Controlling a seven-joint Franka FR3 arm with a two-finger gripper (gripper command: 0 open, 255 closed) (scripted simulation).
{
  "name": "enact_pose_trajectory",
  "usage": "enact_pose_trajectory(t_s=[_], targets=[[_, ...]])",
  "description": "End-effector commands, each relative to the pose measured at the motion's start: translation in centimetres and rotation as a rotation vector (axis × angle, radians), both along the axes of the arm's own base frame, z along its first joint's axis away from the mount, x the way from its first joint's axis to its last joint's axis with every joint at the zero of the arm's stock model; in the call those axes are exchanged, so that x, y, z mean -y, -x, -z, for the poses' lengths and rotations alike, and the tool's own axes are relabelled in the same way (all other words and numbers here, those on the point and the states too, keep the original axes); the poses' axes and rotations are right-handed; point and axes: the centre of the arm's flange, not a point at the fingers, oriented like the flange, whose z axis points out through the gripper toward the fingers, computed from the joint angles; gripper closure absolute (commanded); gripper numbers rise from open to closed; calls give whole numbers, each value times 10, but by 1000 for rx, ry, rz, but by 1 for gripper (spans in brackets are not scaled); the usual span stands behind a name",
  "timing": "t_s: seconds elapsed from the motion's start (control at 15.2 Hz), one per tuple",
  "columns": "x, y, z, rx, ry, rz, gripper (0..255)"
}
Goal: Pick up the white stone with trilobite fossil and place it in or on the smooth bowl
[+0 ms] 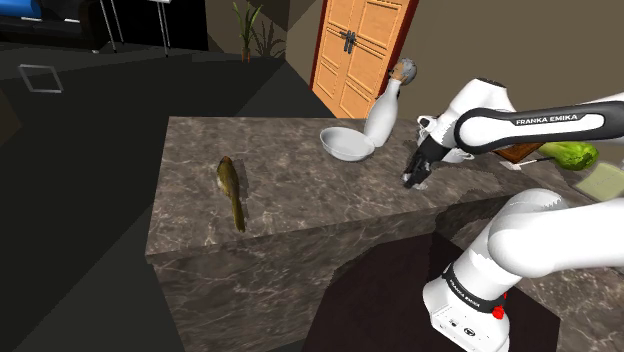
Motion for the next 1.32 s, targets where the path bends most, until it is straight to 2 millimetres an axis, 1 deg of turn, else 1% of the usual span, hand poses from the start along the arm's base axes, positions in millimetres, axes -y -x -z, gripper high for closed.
enact_pose_trajectory(t_s=[0.0, 0.86, 0.92, 0.99, 1.12, 1.25], targets=[[1, -1, -10, -1, 0, 0, 255], [1, -1, -78, -1, 0, 0, 255], [2, -1, -73, 0, 0, 0, 255], [2, -1, -73, 0, 0, 0, 0], [3, 30, -75, 48, 66, -200, 0], [9, 62, -76, 96, 133, -400, 0]])
